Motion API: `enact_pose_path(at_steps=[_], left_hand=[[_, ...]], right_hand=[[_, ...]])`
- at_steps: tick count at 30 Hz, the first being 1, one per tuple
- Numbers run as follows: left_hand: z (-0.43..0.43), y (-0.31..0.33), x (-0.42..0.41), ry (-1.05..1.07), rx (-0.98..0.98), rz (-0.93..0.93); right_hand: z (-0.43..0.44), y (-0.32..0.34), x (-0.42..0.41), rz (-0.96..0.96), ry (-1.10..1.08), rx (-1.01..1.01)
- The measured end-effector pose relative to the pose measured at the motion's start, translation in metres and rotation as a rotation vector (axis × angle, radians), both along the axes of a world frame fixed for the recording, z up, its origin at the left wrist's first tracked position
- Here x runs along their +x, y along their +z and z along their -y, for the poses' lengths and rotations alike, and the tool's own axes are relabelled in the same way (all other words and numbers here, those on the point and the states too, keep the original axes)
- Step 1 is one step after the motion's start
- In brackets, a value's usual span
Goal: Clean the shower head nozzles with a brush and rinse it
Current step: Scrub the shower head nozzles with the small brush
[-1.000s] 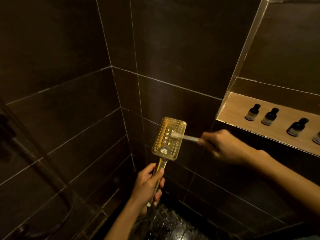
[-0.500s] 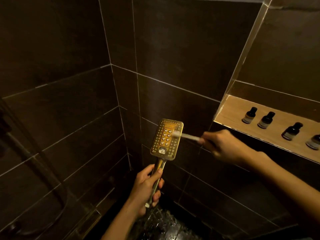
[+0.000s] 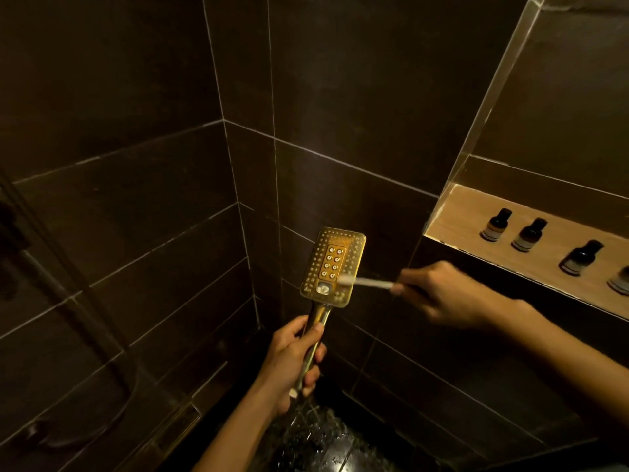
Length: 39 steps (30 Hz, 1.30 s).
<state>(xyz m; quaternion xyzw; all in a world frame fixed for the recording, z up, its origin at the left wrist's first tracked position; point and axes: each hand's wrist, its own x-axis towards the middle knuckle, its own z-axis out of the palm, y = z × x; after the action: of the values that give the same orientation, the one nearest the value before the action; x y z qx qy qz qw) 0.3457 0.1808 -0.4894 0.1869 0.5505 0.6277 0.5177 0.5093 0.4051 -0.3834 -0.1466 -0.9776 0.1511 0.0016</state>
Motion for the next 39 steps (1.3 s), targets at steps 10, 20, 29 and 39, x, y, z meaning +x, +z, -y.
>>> enact_pose_path(at_steps=[10,20,29,39], left_hand=[[-0.002,0.000,0.001,-0.011,0.012,-0.078],[-0.004,-0.005,-0.001,-0.011,-0.021,-0.156],[-0.008,-0.004,0.000,-0.007,-0.013,-0.216],[-0.005,-0.004,0.000,0.014,0.012,-0.302]], right_hand=[[-0.003,0.002,0.000,0.037,0.012,-0.019],[-0.018,0.000,0.004,-0.094,-0.116,0.020],[-0.023,-0.002,-0.002,-0.136,-0.145,0.002],[-0.004,-0.004,-0.011,0.003,-0.010,0.005]])
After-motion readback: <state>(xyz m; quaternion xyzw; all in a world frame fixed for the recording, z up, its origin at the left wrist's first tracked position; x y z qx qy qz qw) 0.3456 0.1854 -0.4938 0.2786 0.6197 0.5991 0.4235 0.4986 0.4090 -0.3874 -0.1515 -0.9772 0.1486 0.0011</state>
